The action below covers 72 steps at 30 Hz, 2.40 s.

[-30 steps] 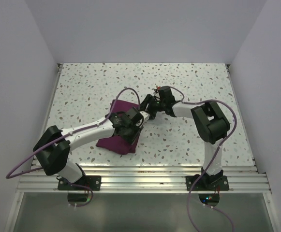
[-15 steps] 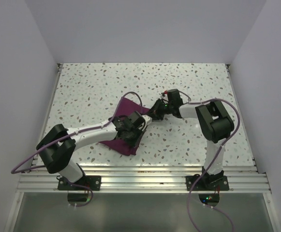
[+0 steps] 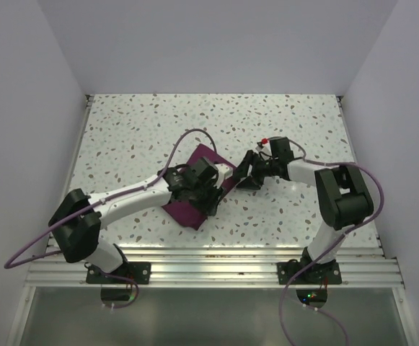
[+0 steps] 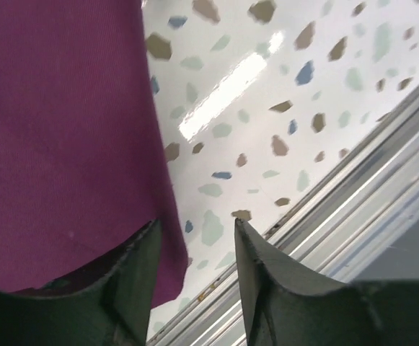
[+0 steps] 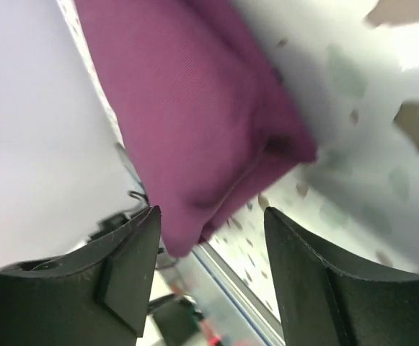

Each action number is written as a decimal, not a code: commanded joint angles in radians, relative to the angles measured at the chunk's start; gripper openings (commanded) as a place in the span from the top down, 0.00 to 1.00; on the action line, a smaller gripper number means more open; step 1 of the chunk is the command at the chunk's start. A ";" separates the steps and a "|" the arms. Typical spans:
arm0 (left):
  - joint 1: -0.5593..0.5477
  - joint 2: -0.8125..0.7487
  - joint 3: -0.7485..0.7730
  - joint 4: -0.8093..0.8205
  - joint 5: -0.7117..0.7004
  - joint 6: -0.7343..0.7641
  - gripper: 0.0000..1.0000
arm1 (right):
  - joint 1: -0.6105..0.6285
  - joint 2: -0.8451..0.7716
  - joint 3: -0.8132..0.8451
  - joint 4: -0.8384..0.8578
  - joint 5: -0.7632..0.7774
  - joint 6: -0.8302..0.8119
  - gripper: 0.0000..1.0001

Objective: Prepare the surgical pack

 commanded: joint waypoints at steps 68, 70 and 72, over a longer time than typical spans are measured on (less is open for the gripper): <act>0.511 -0.126 -0.160 0.065 0.158 0.017 0.89 | 0.020 0.206 0.428 -0.292 -0.126 -0.269 0.94; 0.511 -0.147 -0.169 0.065 0.160 0.000 0.87 | 0.018 0.243 0.415 -0.281 -0.131 -0.268 0.95; 0.513 -0.172 -0.173 0.068 0.163 -0.024 0.85 | 0.020 0.258 0.399 -0.293 -0.087 -0.286 0.95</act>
